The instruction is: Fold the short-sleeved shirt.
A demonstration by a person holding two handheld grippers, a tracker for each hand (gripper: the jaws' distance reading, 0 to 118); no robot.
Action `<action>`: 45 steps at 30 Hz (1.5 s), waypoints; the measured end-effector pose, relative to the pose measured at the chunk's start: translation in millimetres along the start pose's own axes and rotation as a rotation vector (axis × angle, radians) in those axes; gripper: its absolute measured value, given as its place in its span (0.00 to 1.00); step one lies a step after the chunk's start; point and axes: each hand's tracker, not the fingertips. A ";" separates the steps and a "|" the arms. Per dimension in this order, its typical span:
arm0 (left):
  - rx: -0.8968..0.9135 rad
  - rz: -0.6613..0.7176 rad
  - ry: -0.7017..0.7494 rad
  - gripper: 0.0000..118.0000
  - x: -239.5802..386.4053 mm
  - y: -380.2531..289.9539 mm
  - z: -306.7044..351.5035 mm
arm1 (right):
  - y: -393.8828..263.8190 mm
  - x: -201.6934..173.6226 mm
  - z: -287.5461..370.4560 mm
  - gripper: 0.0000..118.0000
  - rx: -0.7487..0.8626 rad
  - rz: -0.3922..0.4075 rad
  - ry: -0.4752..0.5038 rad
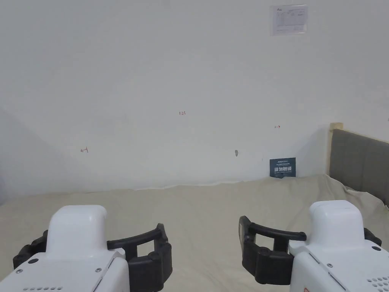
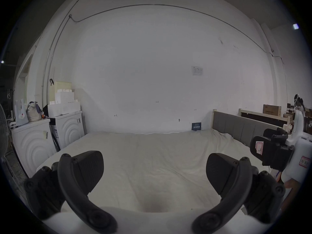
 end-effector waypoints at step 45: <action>-0.095 0.095 0.124 1.00 -38.8 -15.5 -7.7 | -17.5 12.8 -25.8 1.00 -0.104 -0.018 -0.008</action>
